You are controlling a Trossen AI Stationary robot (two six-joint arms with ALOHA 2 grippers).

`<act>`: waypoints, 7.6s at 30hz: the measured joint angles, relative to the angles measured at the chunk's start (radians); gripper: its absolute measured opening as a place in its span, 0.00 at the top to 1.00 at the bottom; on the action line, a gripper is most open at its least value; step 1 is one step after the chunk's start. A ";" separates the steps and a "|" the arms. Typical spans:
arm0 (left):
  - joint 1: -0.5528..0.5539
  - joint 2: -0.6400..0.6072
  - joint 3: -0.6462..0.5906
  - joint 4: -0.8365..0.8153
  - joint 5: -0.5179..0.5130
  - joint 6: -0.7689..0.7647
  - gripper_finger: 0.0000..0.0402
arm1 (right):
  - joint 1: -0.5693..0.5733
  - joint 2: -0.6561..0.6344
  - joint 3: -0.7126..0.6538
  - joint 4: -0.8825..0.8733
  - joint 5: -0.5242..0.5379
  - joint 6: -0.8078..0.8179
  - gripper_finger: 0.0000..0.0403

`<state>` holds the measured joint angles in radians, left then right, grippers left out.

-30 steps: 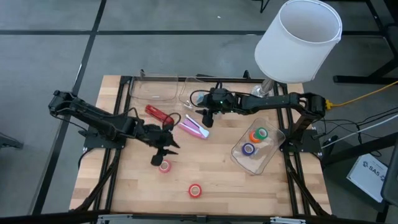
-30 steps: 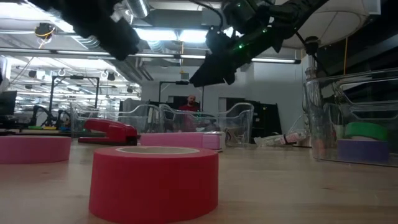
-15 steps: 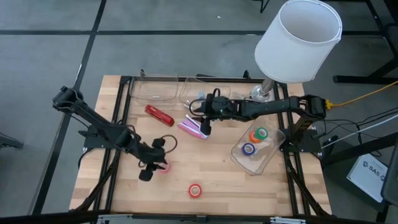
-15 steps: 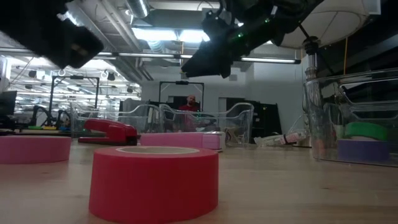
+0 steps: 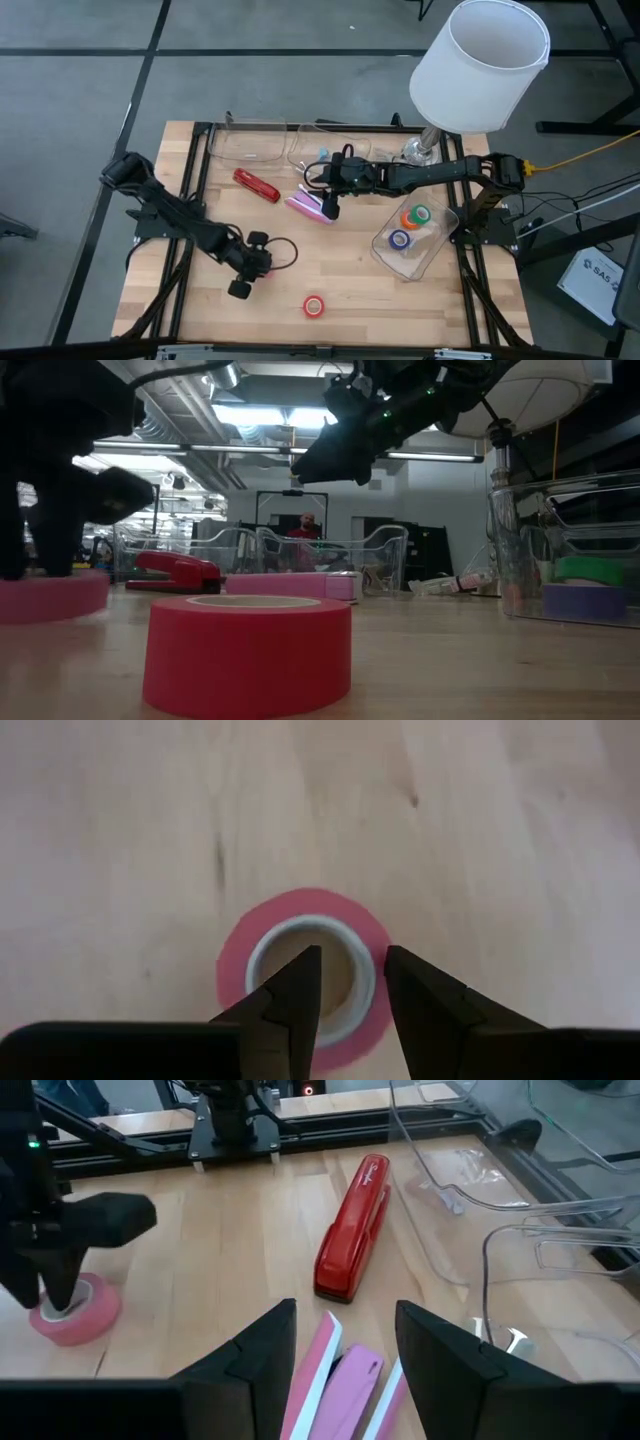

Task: Pick and place Stapler, Stapler remover, tape
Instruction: Put the pink tape into the bottom transparent bin

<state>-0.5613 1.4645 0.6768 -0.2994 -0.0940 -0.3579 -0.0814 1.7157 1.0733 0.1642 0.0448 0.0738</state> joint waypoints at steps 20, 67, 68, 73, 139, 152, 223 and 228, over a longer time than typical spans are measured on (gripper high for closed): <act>0.008 -0.013 -0.006 0.032 0.071 -0.120 0.72 | 0.000 0.000 0.000 -0.013 0.000 -0.006 0.57; 0.274 -0.222 -0.006 0.076 -0.002 0.154 0.92 | 0.000 0.000 0.000 -0.013 -0.030 -0.140 0.57; 0.293 -0.250 -0.006 0.094 -0.010 0.181 0.92 | 0.000 0.000 0.000 -0.009 -0.030 -0.143 0.57; 0.378 -0.378 -0.006 0.155 -0.046 0.344 0.92 | 0.000 0.000 0.000 0.016 -0.030 -0.188 0.57; 0.783 -0.400 -0.007 0.549 0.472 0.649 0.78 | -0.045 -0.001 0.002 0.493 -0.281 -0.434 0.90; 0.783 -0.400 -0.009 0.438 0.457 0.547 0.57 | -0.041 -0.016 0.058 0.082 -0.286 -0.271 0.90; 0.786 -0.402 -0.005 0.392 0.345 0.581 0.54 | 0.019 -0.476 -0.166 -1.391 -0.247 0.260 0.89; 0.786 -0.402 -0.005 0.392 0.345 0.581 0.54 | 0.019 -0.476 -0.222 -1.338 -0.248 0.267 0.89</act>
<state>0.2245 1.0622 0.6716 0.0929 0.2512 0.2230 -0.0624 1.2396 0.8518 -1.1742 -0.2030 0.3408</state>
